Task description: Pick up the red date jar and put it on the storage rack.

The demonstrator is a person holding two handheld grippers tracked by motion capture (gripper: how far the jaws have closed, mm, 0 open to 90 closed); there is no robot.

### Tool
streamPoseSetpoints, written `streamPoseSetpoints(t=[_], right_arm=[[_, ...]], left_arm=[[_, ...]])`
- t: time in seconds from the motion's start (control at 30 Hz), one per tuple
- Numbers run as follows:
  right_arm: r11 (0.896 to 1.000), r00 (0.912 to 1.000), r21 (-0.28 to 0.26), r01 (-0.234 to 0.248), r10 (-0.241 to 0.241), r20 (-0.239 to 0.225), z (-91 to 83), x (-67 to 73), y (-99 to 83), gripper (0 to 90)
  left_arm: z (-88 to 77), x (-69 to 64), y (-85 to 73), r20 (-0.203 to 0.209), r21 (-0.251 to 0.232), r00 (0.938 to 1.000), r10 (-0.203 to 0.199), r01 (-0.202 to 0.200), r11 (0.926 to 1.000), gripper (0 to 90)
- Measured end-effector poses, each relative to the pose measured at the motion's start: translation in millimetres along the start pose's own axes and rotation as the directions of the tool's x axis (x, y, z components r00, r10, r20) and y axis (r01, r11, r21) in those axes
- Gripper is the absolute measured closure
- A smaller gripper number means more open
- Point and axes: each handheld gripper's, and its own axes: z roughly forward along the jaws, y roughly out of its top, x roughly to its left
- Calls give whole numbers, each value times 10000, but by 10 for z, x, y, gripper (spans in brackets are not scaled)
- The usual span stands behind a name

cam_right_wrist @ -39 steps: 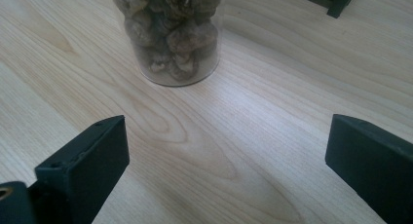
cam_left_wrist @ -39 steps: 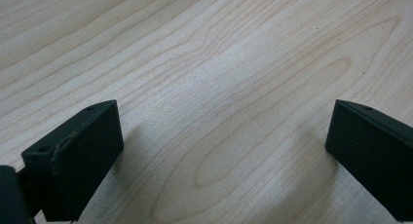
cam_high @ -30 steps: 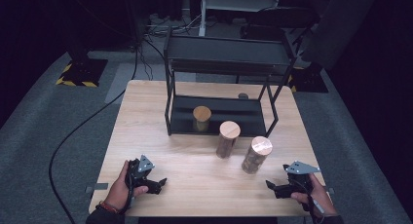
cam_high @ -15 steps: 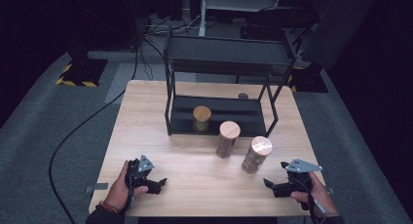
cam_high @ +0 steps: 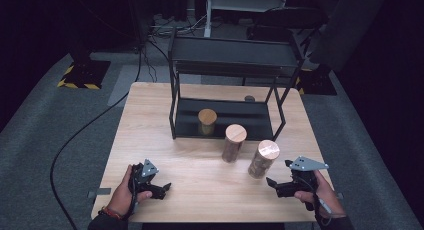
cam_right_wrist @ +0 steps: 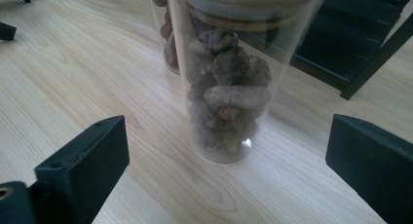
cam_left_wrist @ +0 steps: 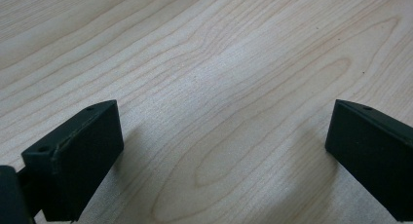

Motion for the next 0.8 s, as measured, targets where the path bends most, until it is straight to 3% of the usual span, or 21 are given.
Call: streamPoseSetpoints(t=[0.63, 0.8], right_arm=[[9972, 9975, -233, 709, -711, -53, -45, 96, 344, 18], [9969, 9969, -80, 787, -786, 92, -40, 116, 434, 5]], left_arm=[[0, 0, 0, 1, 1, 10000, 1, -1, 10000, 2], [0, 0, 0, 1, 1, 10000, -1, 1, 10000, 2]])
